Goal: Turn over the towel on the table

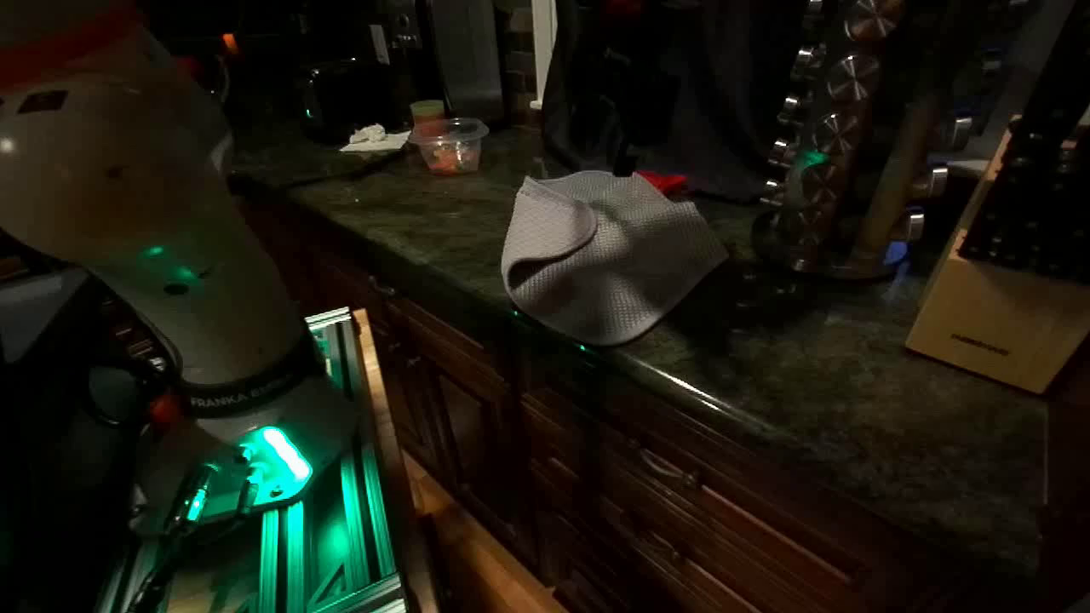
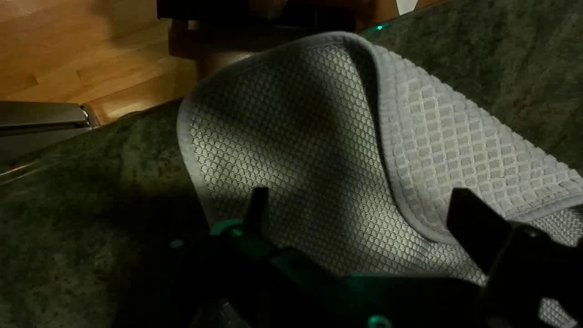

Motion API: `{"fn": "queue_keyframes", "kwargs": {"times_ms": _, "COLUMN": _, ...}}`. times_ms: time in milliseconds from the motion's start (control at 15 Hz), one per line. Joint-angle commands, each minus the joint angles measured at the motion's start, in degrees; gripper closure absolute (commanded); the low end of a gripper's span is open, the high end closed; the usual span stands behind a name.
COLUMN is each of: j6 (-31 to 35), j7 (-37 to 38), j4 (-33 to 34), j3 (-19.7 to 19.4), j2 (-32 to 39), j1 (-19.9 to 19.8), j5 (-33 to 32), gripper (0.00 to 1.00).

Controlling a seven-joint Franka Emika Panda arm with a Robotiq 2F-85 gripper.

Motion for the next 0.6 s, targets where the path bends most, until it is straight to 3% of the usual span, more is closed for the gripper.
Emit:
{"fn": "queue_keyframes", "kwargs": {"times_ms": 0, "j6": -0.1, "j7": -0.2, "j4": 0.1, "j3": 0.9, "j2": 0.1, "j1": -1.0, "j5": 0.3, "gripper": 0.0}}
{"fn": "queue_keyframes", "kwargs": {"times_ms": 267, "j6": -0.1, "j7": -0.2, "j4": 0.1, "j3": 0.9, "j2": 0.1, "j1": -1.0, "j5": 0.3, "gripper": 0.0}}
{"fn": "queue_keyframes", "kwargs": {"times_ms": 533, "j6": 5.9, "j7": -3.7, "j4": -5.1, "j3": 5.5, "j2": -5.6, "j1": 2.3, "j5": -1.6, "gripper": 0.0}}
